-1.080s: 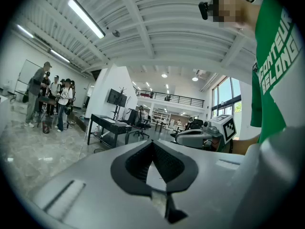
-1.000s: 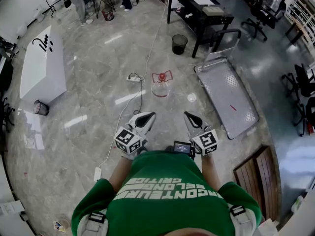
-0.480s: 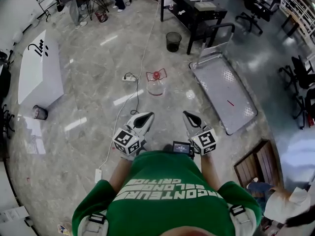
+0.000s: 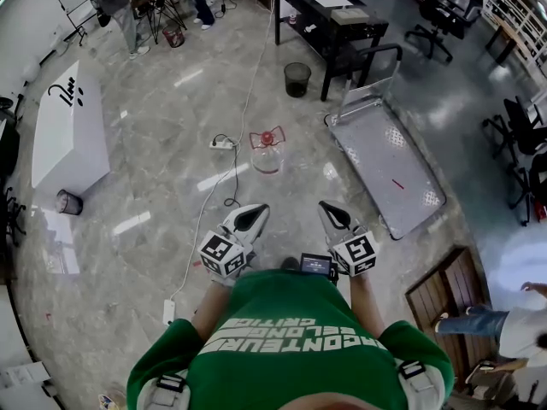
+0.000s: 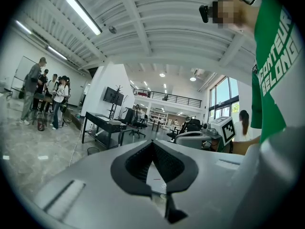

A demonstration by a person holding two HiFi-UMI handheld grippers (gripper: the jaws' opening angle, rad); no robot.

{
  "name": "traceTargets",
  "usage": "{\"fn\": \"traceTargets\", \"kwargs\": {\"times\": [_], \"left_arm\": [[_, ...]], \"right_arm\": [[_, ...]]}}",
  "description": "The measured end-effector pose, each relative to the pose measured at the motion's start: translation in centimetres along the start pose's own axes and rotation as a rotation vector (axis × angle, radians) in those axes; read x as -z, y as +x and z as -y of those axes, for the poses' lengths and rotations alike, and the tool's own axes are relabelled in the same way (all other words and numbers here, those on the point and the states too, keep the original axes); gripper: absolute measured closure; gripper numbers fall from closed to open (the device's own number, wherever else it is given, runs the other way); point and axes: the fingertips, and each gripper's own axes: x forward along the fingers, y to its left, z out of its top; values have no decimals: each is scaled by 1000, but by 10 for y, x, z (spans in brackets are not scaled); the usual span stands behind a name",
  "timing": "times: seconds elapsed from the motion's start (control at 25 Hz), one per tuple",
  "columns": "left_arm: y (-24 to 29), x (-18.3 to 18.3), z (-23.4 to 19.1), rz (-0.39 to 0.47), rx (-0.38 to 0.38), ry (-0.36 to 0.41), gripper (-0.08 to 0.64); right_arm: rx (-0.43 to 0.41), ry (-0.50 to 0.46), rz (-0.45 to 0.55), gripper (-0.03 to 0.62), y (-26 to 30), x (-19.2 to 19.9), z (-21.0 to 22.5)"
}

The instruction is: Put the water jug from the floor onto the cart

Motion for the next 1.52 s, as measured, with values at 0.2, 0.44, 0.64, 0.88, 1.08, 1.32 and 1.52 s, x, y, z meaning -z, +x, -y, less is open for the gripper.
{"fn": "traceTargets", "kwargs": {"times": [0.2,0.44,0.64,0.88,1.08,1.32,1.52], "left_arm": [[1,3,11,4,-2,-4,546],[0,11,12,-17,-8,-12,546],[9,14,6,-26,11,-19,546],[29,9,-3,-28,72,-24,546],[45,-4,-17,-9,114,-26,546],[43,-13,-66,5,92,-47,545],[37,-24,-111,29,68,-60,546]], "right_arm": [[-4,2,-4,600,-6,4,5],[-14,5,-4,600,-5,8,4],[-2,14,-33,600,-3,20,8],[46,11,-48,600,1,14,19],[77,7,-65,600,17,9,35],[56,-48,-78,599,67,-9,36],[7,-105,-89,600,119,-24,24]]}}
